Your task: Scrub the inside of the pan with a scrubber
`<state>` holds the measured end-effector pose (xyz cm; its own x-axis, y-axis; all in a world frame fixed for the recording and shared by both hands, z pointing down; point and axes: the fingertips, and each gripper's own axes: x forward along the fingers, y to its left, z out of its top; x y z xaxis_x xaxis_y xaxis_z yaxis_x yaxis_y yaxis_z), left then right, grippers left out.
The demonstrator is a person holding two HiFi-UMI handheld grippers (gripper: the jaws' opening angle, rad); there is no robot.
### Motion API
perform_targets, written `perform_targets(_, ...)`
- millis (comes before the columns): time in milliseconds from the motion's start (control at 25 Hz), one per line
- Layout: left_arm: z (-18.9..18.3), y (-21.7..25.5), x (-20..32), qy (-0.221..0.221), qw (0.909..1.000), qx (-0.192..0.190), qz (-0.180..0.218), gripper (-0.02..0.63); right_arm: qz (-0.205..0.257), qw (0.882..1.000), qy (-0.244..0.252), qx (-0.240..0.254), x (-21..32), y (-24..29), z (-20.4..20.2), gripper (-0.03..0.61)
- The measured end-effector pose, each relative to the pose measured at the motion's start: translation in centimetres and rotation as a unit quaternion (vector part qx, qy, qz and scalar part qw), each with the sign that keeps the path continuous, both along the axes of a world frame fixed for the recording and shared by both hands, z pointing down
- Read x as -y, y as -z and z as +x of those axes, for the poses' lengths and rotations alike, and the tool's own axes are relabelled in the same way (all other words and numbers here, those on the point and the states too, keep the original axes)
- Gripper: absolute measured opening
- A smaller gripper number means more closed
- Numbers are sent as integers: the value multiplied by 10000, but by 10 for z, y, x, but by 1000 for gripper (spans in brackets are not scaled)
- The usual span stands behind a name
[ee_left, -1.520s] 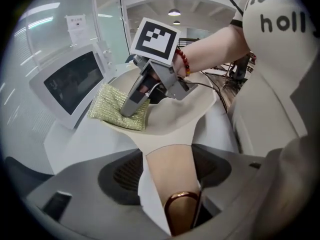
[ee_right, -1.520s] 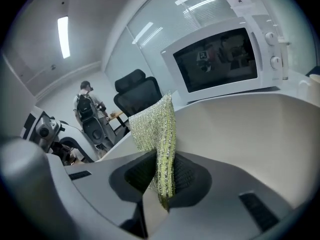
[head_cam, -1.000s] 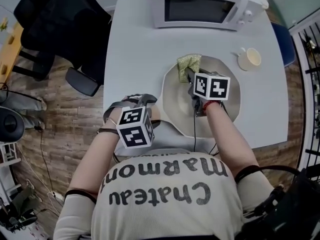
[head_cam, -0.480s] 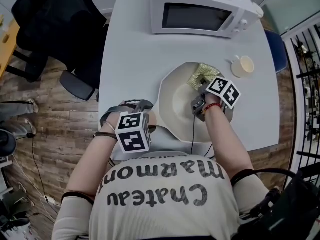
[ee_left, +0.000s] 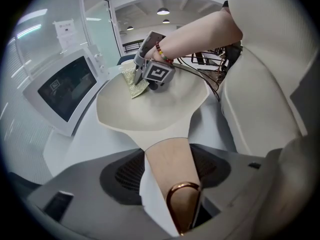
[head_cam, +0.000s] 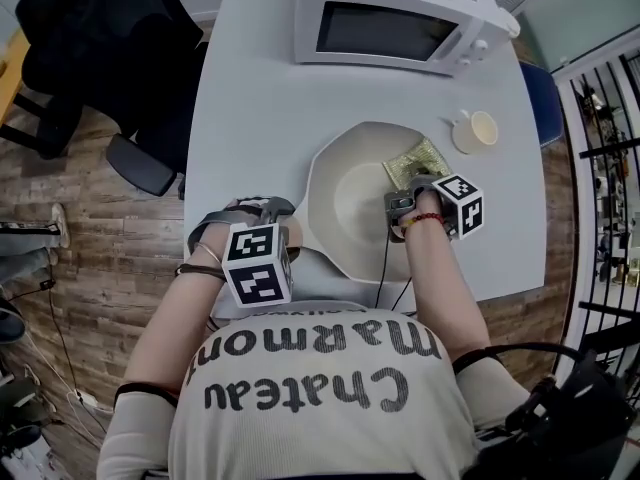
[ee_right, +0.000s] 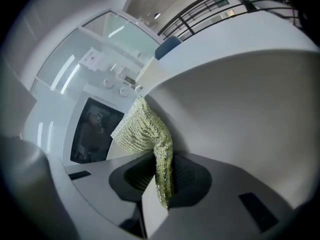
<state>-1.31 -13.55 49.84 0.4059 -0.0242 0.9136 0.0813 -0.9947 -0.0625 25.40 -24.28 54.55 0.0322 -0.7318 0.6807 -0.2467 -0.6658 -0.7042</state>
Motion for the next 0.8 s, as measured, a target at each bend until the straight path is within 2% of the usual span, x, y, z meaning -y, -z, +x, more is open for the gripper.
perform_targets(320, -1, -1, 2, 73, 10000, 36, 22, 279, 86, 9941, -994, 425, -27, -1, 16, 67)
perform_targets(400, -1, -2, 3, 88, 9999, 52, 63, 278, 97, 9929, -1103, 430, -33, 0, 20, 67)
perform_targets(480, -1, -2, 2, 109, 9999, 56, 98, 278, 193, 9953, -893, 317, -34, 9, 19, 67)
perform_targets(560, 0, -2, 2, 140, 9999, 48, 89, 278, 544, 9984, 34, 157, -24, 33, -1, 66)
perform_targets(600, 0, -2, 1, 155, 9998, 45, 73, 278, 766, 9941, 737, 198, -18, 48, -22, 64)
perform_targets(640, 0, -2, 1, 168, 9998, 45, 52, 278, 962, 9832, 1505, 368, -14, 62, -49, 64)
perform_targets(680, -1, -3, 1, 177, 9998, 48, 34, 278, 1130, 9648, 2279, 661, -12, 73, -78, 64)
perform_targets(720, -1, -3, 1, 183, 9998, 50, 21, 278, 1259, 9405, 2988, 1014, -13, 79, -108, 64)
perform_targets(800, -1, -2, 1, 191, 9998, 44, 9, 276, 1301, 8951, 3978, 1535, -20, 82, -154, 65)
